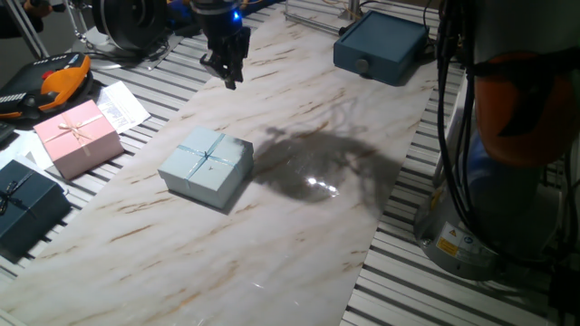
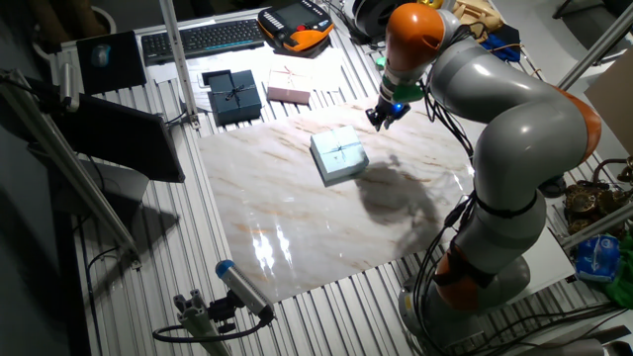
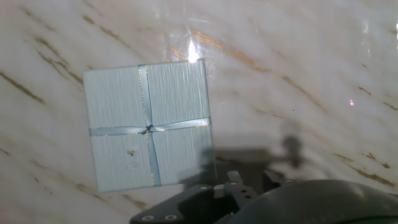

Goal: Open a box

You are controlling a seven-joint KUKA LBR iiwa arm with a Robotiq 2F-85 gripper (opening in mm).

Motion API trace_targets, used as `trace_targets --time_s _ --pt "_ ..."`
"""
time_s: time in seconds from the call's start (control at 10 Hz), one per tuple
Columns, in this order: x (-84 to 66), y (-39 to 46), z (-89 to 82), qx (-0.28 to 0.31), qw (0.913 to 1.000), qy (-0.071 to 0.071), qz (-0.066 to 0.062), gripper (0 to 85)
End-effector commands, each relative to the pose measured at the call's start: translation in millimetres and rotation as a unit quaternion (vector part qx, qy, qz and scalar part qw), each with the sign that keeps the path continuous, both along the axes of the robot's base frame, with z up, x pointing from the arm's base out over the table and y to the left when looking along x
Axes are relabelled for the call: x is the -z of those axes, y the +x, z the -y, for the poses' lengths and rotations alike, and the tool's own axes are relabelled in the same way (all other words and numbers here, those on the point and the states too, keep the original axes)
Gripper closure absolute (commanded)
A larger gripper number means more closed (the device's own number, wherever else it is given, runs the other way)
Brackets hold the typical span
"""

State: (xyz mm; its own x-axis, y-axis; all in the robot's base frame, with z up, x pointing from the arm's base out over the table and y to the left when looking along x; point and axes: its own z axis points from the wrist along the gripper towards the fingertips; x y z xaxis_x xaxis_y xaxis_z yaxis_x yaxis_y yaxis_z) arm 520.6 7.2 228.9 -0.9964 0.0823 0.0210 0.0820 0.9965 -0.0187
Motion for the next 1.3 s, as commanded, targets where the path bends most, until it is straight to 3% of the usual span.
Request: trace_targets --time_s 0.0,0.4,0.6,0.8,0.9,1.1,1.2 --pt "3.1 1.1 -2.3 0.013 0.9999 0.000 0.001 85.0" --pt "23.1 7.8 -9.0 0.057 0.9983 0.010 0.006 85.0" --pt "30.3 10.2 -9.8 0.084 0.9960 0.029 -0.003 85.0" --pt "33.8 12.3 -11.0 0.089 0.9955 0.029 -0.015 85.0" --pt "34.8 12.4 -11.8 0.096 0.9949 0.031 -0.013 85.0" --pt "42.3 12.8 -18.2 0.109 0.9941 0.000 0.003 85.0" --pt "47.9 11.9 -23.0 0.119 0.9929 -0.005 0.011 85.0"
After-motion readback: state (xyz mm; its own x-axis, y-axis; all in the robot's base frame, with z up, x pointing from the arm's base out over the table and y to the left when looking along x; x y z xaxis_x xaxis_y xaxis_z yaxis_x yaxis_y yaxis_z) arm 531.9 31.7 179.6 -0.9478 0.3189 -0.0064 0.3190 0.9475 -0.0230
